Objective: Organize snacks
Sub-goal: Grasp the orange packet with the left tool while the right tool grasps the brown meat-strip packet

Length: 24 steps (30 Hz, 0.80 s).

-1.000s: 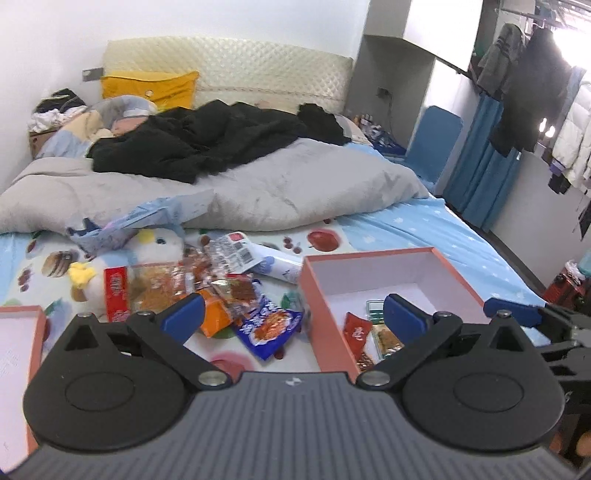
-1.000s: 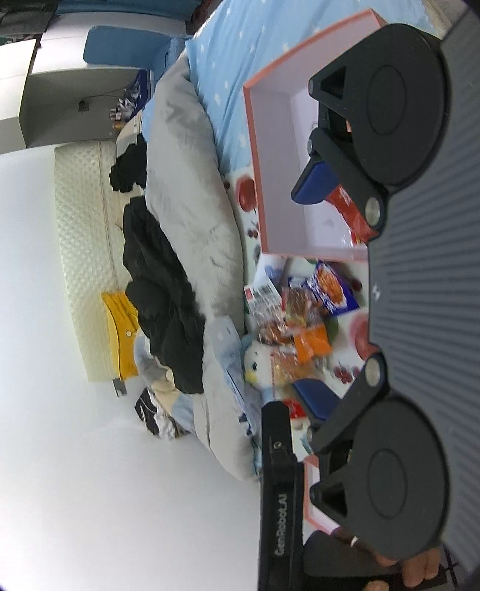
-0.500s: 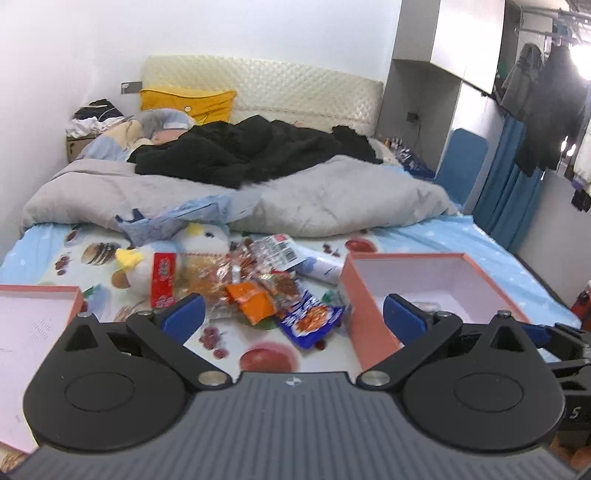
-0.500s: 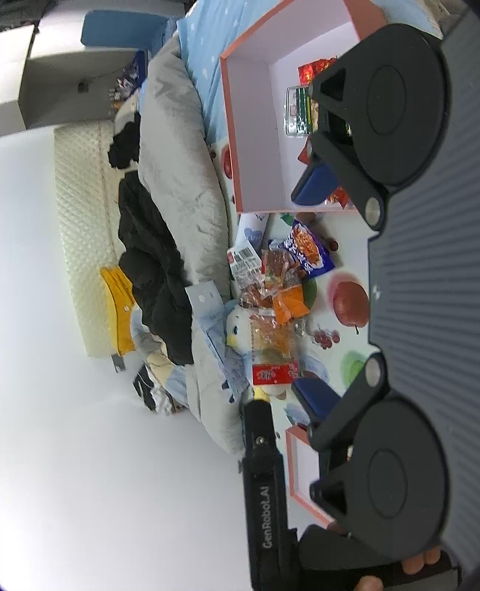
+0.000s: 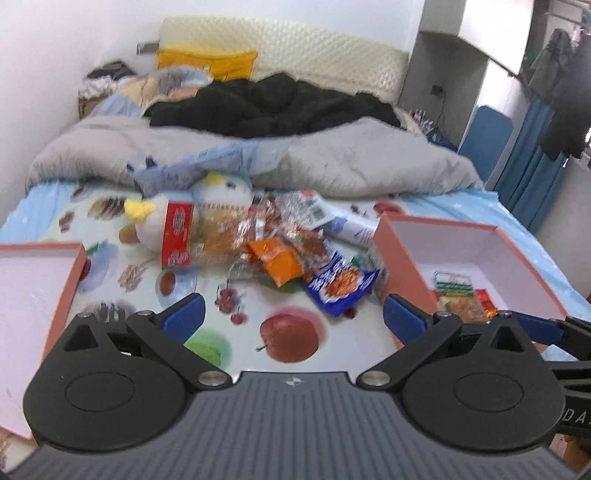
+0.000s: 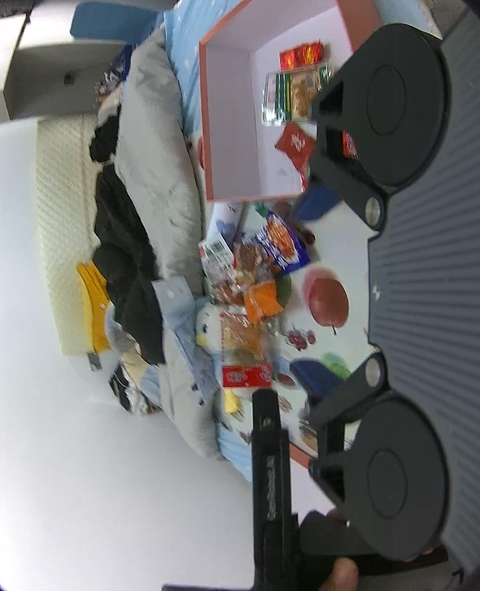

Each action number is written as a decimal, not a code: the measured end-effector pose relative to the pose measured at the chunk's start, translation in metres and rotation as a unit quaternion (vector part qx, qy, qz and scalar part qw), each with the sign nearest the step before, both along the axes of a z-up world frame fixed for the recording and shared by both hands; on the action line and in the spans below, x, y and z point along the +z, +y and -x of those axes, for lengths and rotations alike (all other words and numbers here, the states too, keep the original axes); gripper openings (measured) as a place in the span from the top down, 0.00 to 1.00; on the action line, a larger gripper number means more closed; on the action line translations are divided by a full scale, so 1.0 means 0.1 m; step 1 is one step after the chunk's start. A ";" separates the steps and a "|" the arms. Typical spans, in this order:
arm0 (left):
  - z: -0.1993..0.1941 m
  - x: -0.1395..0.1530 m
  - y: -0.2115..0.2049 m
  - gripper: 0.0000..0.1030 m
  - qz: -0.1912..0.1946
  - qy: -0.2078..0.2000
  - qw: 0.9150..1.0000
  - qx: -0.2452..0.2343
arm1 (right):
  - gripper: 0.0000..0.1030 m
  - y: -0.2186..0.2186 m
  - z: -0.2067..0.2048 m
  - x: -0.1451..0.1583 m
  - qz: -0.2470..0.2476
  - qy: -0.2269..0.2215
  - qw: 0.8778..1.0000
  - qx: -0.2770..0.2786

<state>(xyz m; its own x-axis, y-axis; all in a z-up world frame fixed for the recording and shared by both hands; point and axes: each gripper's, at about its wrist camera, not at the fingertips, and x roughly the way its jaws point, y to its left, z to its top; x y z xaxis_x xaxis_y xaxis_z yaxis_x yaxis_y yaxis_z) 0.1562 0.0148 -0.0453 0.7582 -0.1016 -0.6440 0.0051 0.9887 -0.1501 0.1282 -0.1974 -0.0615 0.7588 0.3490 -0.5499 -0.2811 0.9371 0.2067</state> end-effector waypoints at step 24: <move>-1.60 -1.32 0.78 0.24 0.193 0.083 0.978 0.011 | 0.29 0.62 -1.73 -0.69 0.080 0.019 0.997 0.014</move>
